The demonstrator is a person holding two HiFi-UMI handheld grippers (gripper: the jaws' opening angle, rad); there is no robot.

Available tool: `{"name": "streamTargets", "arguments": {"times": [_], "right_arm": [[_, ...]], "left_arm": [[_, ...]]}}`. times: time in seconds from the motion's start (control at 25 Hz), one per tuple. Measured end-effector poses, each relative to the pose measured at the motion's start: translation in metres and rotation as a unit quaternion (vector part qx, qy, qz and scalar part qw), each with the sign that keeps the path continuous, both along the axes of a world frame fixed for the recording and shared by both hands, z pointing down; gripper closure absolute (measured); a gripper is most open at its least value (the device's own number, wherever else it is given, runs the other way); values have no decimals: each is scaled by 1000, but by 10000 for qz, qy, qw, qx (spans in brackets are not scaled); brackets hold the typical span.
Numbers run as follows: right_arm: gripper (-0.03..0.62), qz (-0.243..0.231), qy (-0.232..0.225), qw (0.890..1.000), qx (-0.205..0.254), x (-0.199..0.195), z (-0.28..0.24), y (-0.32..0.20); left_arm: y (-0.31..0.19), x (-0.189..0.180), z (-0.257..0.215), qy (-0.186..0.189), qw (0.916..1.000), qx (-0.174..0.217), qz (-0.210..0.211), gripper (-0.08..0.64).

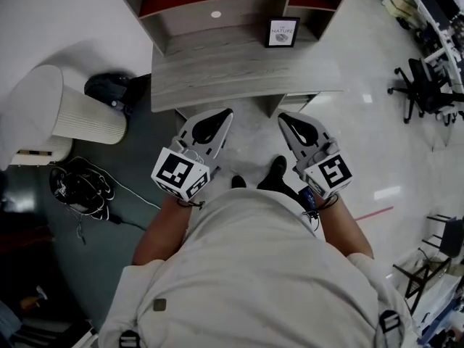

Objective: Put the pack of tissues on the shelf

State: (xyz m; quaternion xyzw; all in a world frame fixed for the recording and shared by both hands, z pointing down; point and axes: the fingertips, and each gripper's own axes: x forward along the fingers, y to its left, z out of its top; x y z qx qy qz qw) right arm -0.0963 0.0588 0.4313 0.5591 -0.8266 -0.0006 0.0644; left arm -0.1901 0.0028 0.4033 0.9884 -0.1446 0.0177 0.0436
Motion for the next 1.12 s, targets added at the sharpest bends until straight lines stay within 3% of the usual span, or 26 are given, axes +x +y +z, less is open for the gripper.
{"name": "streamTargets", "arguments": {"times": [0.36,1.12], "right_arm": [[572,-188,64,9997,-149,-30,15,17],[572,-291,176,9993,-152,-31,14,28]], "left_arm": [[13,-21,4,99,9997,-53,218,545],[24,-20,4,121,9993,59,354,545]]}}
